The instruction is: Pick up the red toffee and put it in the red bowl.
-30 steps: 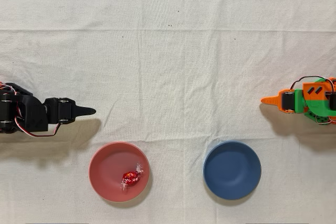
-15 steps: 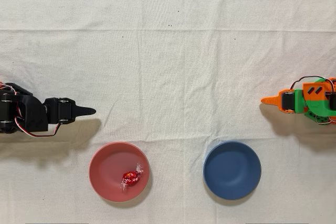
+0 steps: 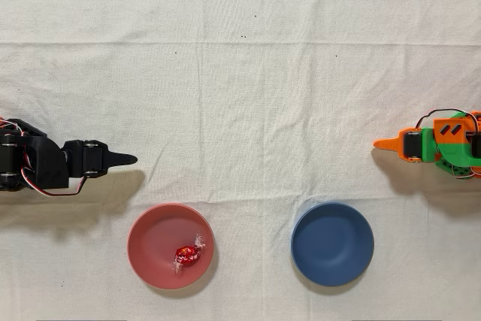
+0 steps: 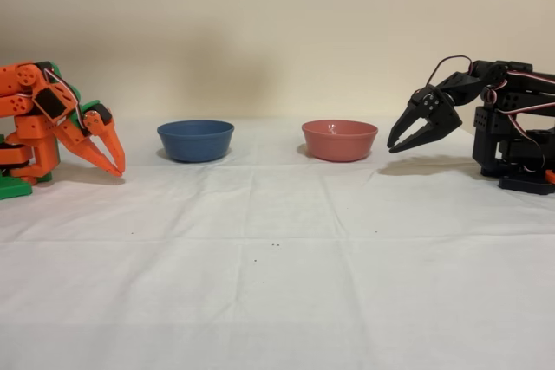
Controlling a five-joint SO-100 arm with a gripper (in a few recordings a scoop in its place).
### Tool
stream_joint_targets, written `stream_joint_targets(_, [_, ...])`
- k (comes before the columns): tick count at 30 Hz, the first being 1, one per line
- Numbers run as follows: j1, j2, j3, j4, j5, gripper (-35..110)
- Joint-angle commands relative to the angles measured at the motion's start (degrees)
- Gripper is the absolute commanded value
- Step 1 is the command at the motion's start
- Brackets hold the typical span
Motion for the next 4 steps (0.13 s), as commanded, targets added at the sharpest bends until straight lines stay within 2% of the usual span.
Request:
stream_joint_targets(1, [0.88,0.62,1.14,0.18,-0.79,1])
stream_joint_targets(4, [0.88,0.62,1.14,0.18,-0.79,1])
